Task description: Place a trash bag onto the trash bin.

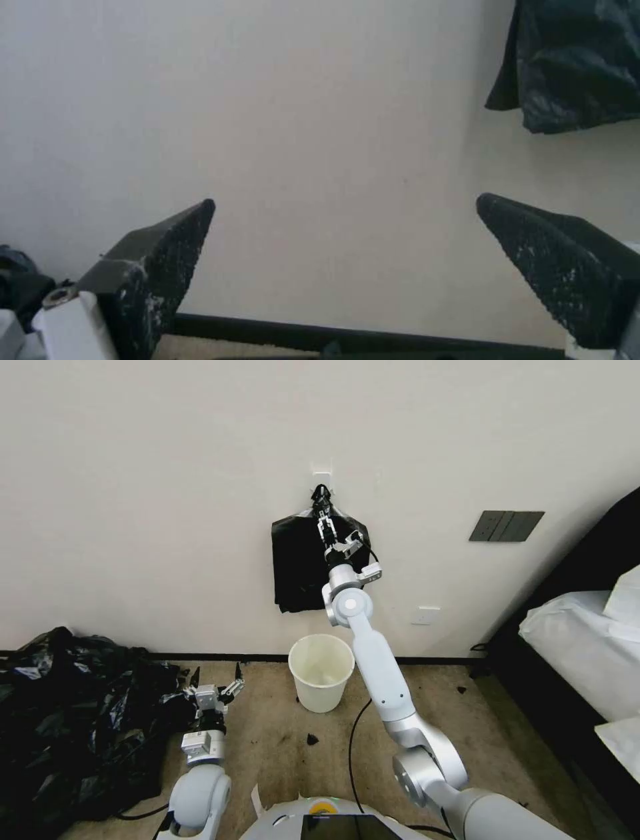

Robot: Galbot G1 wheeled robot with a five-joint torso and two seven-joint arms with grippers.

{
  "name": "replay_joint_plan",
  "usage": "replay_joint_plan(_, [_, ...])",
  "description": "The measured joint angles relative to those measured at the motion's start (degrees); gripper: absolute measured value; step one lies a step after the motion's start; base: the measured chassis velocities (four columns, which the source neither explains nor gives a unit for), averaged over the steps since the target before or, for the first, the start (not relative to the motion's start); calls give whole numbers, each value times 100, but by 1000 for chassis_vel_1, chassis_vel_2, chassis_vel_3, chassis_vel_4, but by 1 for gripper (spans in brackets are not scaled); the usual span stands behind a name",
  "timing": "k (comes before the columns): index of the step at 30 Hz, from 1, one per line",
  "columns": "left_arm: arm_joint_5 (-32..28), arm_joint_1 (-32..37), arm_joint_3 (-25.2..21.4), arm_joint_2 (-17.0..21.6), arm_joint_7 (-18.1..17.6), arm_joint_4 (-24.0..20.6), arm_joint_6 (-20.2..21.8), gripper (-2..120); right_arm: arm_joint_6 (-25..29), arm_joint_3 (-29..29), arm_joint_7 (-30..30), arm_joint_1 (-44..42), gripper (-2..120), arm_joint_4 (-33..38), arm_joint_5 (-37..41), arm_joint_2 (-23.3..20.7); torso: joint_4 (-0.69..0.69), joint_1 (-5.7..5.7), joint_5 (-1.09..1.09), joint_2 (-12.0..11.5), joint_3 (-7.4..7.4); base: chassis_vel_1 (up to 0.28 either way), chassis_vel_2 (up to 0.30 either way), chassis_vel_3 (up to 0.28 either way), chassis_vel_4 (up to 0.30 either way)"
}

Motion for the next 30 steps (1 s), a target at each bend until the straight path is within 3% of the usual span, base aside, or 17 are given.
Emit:
replay_joint_plan(3, [11,-16,23,-21,-14,39,2,100,11,-21,-25,30,43,11,-9,1,0,0,0,0,0,0,0,0,0])
replay_joint_plan(18, [96,-30,23,-33,-112,115,10,100,98,-104,-94,136,12,-21,-222,-32,-1,0,0,0,0,0,0,0,0])
replay_joint_plan(20, [121,-34,30,-32,-119,129,16,100,103,-122,-136,138,0,-98,-280,-60,0,0,0,0,0,0,0,0,0])
replay_joint_plan(30, [198,-60,51,-64,-131,226,19,100,116,-139,-185,124,0,-174,-312,-126,0,0,0,0,0,0,0,0,0])
